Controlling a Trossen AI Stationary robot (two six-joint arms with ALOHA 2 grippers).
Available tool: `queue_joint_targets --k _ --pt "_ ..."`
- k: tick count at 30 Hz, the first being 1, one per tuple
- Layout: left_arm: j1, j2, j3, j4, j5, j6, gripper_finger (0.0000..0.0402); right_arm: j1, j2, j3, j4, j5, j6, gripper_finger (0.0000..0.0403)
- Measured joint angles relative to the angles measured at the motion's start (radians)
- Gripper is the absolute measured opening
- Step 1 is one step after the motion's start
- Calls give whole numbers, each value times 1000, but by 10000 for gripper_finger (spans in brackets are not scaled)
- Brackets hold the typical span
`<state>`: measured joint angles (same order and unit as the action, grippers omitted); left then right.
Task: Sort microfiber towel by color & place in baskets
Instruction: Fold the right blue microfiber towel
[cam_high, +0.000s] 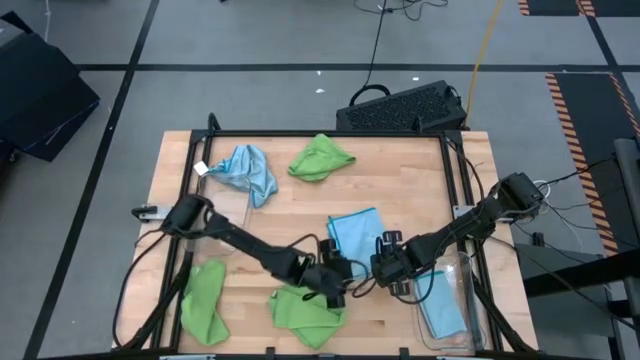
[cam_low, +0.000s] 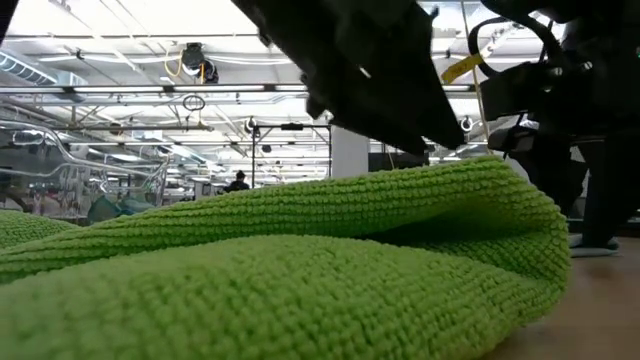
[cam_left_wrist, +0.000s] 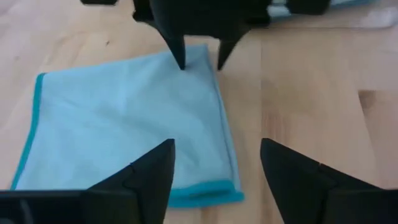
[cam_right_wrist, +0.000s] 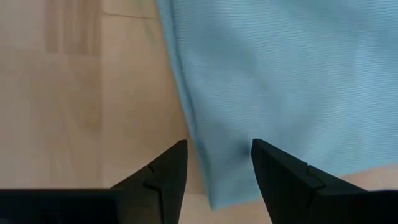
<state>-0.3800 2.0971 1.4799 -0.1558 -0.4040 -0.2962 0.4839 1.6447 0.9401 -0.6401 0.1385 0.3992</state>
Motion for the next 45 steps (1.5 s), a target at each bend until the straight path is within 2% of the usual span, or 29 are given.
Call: queue_joint_targets --k 5,11,18,26,28,30,36,41,45 --pt "26 47 0 31 89 -32 252 2 0 0 68 -43 33 171" --pt "-9 95 0 56 89 -2 253 3 0 0 94 -63 34 171" --pt "-40 148 1 55 82 -66 253 2 -2 0 89 -61 24 171" --pt "-42 182 6 43 55 -91 249 26 -138 1 82 -61 83 171" --pt "-39 183 7 11 54 -101 230 34 -161 2 79 -52 110 171" --pt "-37 184 8 -28 36 -116 191 41 -164 2 78 -30 116 171" --pt "-28 182 8 -97 37 -135 24 65 -113 2 125 -37 118 171" --pt "-34 162 7 -172 46 -170 10 98 -110 2 225 -36 171 171" --pt "-37 128 3 -261 50 -170 7 113 -109 2 210 -35 190 171"
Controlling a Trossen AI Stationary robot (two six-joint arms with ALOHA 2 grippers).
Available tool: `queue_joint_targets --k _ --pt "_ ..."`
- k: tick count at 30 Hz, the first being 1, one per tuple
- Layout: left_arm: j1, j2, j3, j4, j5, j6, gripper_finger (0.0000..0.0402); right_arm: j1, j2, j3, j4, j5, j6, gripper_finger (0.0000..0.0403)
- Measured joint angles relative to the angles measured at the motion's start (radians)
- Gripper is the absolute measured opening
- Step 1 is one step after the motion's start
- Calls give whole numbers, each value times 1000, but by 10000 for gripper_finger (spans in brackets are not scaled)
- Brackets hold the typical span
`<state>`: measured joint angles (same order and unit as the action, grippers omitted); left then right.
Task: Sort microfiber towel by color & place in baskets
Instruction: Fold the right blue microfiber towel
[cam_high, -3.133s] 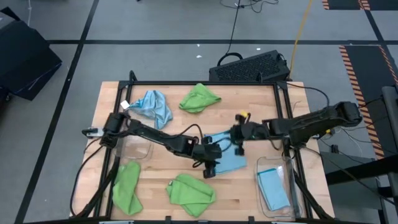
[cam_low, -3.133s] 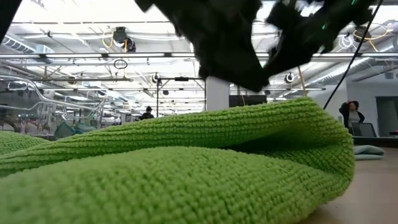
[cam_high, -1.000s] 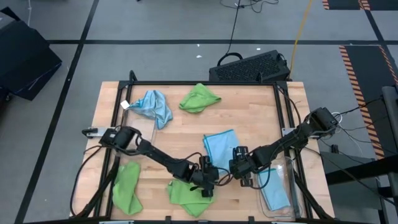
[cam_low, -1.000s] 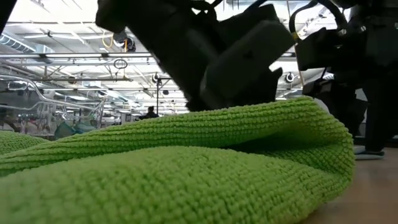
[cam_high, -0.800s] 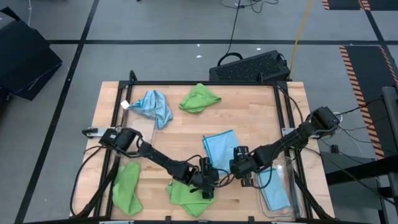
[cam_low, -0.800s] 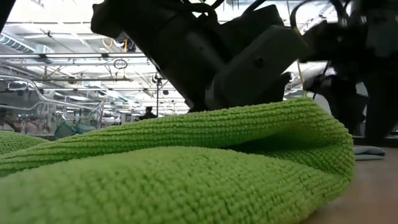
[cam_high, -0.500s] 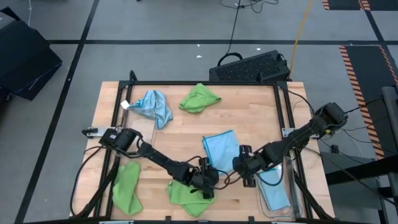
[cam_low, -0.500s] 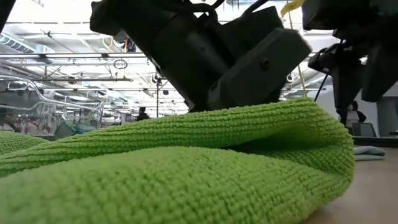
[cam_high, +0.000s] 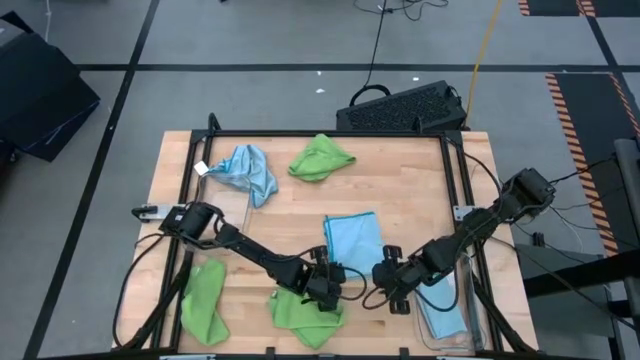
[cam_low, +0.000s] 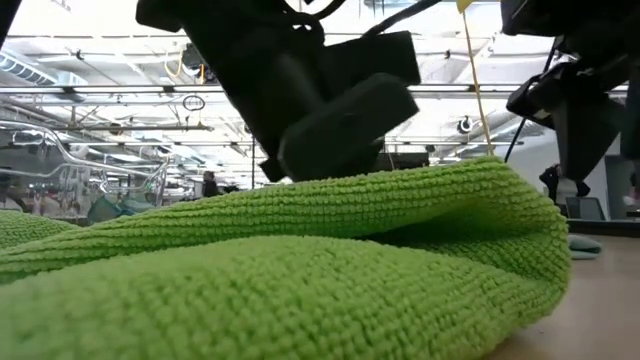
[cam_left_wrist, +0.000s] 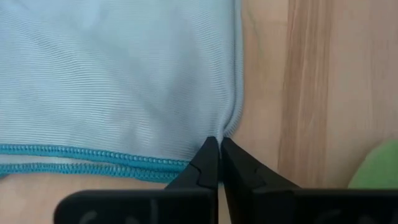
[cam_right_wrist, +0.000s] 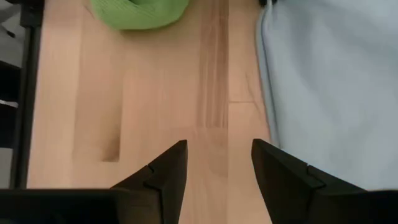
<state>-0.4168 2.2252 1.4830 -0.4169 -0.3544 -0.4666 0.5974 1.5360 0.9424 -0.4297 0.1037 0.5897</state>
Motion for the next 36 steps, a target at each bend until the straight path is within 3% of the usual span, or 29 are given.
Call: queue_joint_targets --k 9,15,20,27,32,36 --pt "10 -47 -5 -48 9 37 4 -13 6 -10 -38 131 -174 171" --pt "21 -50 -5 -47 9 22 14 -49 44 -77 75 76 -211 167" --pt "21 -50 -5 -42 3 21 7 -48 122 -100 161 55 -225 135" --pt "22 -51 -5 -38 5 26 19 -47 203 -97 176 128 -164 68" --pt "20 -51 -4 -38 14 26 13 -46 164 -99 184 155 -102 27" --pt "16 -52 -4 -38 13 26 7 -38 105 -106 145 139 -101 34"
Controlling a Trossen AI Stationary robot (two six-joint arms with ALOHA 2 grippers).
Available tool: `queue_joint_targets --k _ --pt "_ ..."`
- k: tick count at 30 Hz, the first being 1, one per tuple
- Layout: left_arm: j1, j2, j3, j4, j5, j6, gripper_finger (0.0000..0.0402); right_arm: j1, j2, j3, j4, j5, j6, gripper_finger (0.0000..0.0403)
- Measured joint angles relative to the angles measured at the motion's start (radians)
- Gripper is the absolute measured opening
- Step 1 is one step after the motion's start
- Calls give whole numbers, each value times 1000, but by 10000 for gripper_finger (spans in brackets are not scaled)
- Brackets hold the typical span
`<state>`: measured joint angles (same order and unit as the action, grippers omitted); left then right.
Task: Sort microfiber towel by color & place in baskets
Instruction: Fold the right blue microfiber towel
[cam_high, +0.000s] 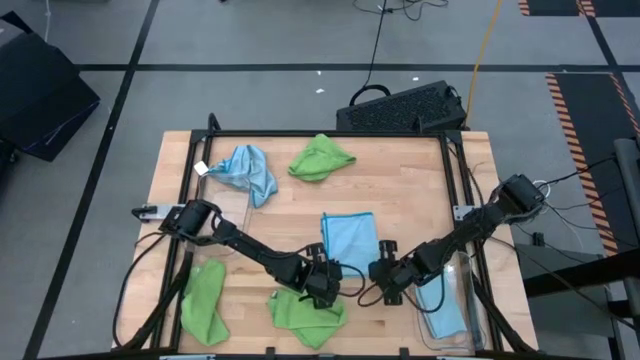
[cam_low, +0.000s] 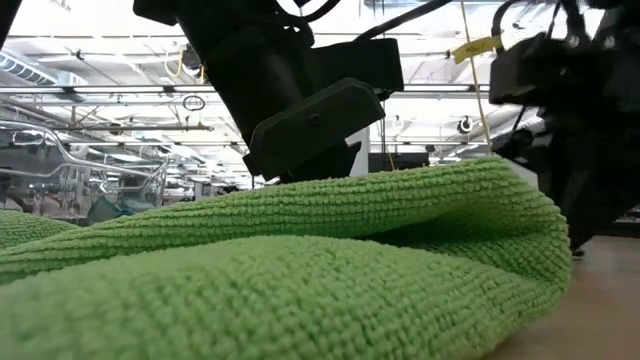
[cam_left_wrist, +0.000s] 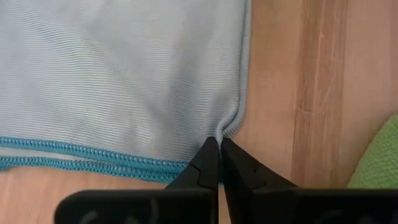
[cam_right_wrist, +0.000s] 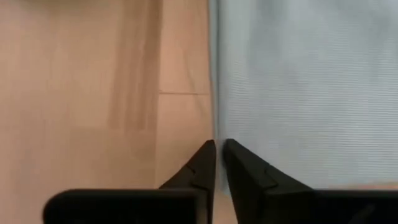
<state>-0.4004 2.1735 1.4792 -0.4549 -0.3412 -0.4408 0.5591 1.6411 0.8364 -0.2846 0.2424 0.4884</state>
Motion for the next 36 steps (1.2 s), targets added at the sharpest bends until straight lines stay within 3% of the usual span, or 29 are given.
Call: queue_joint_targets --k 5,10,13,17,25,29,36 --pt "0 0 0 1 2 19 23 -1 -24 2 -21 19 0 96" --pt "3 0 1 -4 15 13 7 -2 -12 -44 20 41 -13 169" --pt "2 0 2 -9 18 13 13 -1 0 -76 43 53 2 182" --pt "-1 0 2 -14 18 12 7 -2 9 -112 37 49 1 147" --pt "-4 -1 2 -15 23 -34 5 -3 3 -99 33 -21 -5 13" --pt "-16 0 26 -39 39 -33 9 -1 -14 -54 28 -110 -7 17" --pt "-54 -3 169 -113 193 -6 9 6 -77 30 15 -339 3 11"
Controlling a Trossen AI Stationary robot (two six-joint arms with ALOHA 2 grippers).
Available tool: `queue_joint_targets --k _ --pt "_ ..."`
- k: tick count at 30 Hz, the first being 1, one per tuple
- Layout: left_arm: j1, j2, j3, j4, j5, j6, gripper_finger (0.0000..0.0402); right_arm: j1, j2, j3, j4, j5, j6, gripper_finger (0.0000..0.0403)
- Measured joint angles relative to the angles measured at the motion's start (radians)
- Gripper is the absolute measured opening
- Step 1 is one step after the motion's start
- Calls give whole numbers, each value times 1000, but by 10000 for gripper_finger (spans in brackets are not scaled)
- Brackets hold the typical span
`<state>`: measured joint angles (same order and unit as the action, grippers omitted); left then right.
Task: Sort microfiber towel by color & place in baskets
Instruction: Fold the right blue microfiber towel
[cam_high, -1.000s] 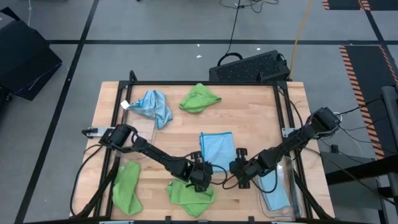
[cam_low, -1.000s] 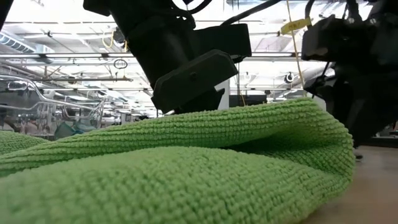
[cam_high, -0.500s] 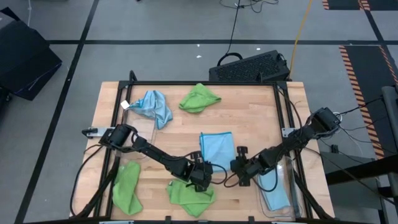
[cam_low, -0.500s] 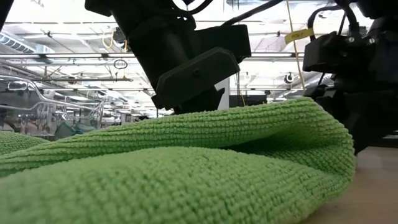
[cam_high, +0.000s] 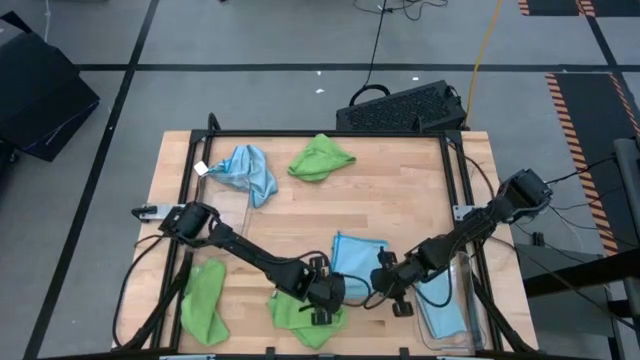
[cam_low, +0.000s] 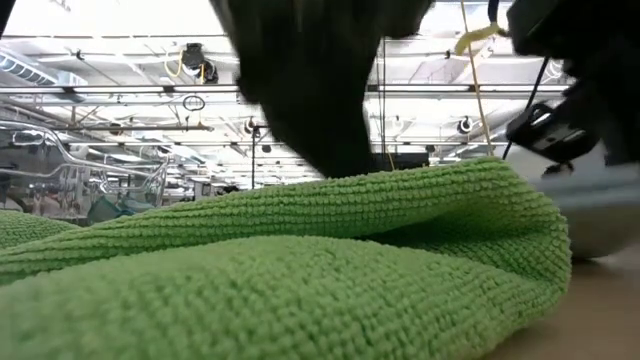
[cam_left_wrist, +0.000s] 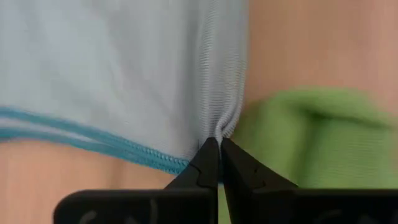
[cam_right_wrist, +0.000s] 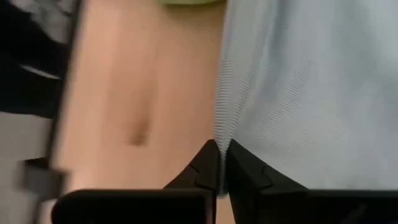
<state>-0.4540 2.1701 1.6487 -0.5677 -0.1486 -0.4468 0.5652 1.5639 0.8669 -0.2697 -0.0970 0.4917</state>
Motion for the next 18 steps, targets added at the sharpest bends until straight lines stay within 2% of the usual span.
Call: queue_joint_targets --k 3,7,12,18 --pt "-21 -4 65 -9 13 39 10 1 -19 2 -15 -34 22 15" --pt "-20 -11 106 -55 -9 60 5 0 -23 3 -84 -15 25 16" --pt "30 -10 105 -144 -84 40 9 -11 -26 4 -167 59 42 16" --pt "97 -10 105 -186 -95 40 11 -32 -34 3 -189 155 44 17"
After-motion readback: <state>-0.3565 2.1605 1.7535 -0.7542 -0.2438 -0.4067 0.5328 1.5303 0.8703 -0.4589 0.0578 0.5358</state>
